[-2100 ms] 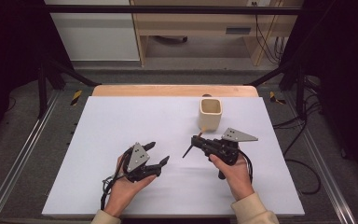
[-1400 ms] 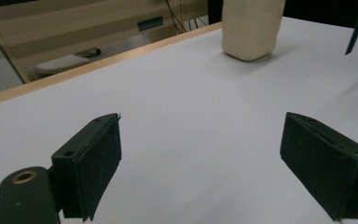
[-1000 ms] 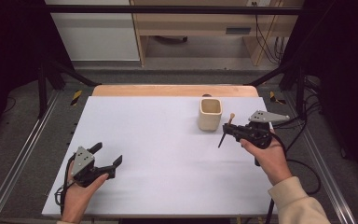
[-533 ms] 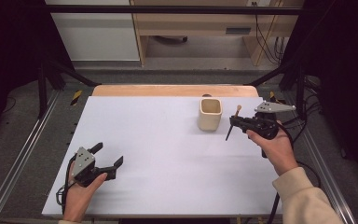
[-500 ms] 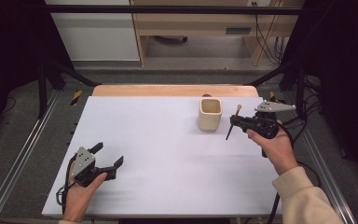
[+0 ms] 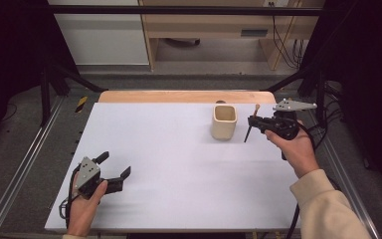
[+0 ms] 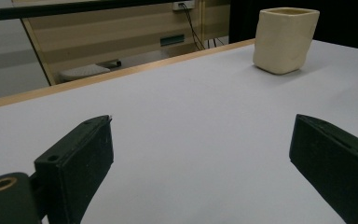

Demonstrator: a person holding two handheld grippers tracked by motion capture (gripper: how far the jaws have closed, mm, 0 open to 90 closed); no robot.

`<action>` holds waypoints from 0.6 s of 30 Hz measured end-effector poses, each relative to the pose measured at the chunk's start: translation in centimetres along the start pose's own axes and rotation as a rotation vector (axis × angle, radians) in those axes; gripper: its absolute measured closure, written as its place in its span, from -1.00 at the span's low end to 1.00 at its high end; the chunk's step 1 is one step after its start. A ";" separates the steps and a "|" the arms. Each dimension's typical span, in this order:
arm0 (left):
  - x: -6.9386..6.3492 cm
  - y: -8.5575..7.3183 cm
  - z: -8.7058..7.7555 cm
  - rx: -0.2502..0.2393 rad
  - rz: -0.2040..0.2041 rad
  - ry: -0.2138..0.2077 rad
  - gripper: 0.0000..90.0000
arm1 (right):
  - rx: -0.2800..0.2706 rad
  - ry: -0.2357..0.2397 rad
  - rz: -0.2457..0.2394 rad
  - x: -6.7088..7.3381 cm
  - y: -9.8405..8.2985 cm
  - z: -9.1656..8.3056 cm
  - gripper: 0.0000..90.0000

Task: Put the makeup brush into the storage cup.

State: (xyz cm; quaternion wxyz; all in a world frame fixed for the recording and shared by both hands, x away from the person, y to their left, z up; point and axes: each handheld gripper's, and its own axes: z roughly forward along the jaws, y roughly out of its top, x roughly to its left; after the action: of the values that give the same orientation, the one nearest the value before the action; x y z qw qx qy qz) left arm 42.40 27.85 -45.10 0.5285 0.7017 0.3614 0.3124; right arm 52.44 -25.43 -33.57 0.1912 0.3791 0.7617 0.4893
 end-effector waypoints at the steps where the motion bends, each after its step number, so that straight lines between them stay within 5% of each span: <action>1: 0.0 0.0 0.0 0.000 0.001 -0.001 -0.88 | 0.005 -0.001 -0.004 0.0 0.0 0.0 0.84; 18: 0.0 0.0 0.0 0.003 0.001 -0.006 -0.89 | -0.005 -0.035 -0.027 -0.6 1.6 0.7 0.84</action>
State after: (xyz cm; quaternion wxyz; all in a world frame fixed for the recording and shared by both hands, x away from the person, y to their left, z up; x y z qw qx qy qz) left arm 42.40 27.87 -45.12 0.5284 0.7036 0.3601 0.3098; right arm 53.88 -25.11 -32.52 0.2123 0.3767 0.7621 0.4819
